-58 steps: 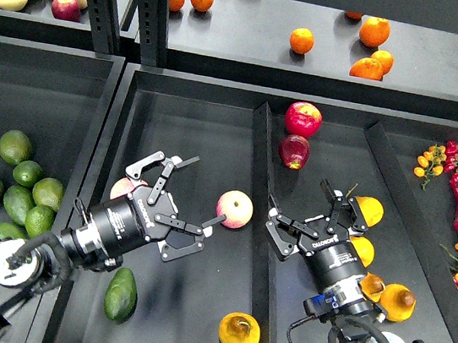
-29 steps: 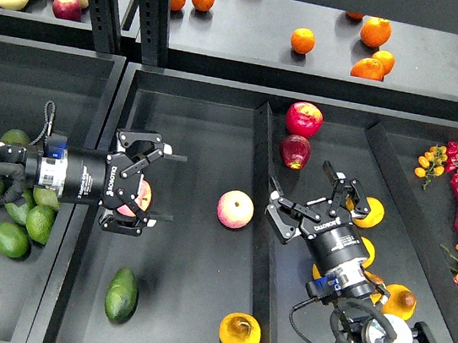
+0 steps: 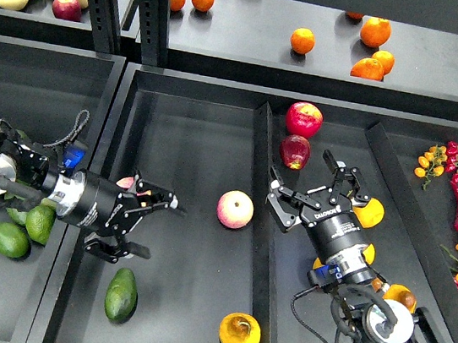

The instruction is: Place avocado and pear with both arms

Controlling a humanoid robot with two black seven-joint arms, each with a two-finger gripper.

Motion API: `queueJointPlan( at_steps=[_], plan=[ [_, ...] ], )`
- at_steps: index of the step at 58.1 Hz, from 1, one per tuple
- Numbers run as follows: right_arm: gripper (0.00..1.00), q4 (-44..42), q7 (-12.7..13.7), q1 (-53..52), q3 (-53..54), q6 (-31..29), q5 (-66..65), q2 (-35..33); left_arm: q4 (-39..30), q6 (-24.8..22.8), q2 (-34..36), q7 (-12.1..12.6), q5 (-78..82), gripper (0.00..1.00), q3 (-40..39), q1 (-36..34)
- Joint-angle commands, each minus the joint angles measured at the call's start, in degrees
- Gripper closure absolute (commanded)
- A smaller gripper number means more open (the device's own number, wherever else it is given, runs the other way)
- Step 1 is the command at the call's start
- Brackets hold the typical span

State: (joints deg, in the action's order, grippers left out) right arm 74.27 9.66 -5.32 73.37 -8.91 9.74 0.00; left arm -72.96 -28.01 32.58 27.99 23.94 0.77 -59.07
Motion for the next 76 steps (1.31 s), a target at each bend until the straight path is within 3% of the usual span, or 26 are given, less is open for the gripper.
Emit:
queueJointPlan(
  at_steps=[1,17,53,76],
  plan=[
    [0.01,0.0,0.1,-0.5,0.0,-0.1,0.0,0.0,0.3,0.0,-0.2,0.0,2.2,0.00,2.8,-1.5],
    [0.01,-0.1,0.1,-1.7,-0.1,-0.3,0.0,0.0,1.5,0.0,-1.1,0.0,4.5,0.00,7.2,-3.3],
    [0.01,0.0,0.1,-1.7,-0.2,-0.6,0.0,0.0,12.5,0.0,-12.6,0.0,6.4,0.00,10.8,-4.7],
    [0.01,0.1,0.1,-1.4,0.1,-1.0,0.1,0.0,19.3,0.0,-15.8,0.0,6.3,0.01,14.2,-4.5]
  ],
)
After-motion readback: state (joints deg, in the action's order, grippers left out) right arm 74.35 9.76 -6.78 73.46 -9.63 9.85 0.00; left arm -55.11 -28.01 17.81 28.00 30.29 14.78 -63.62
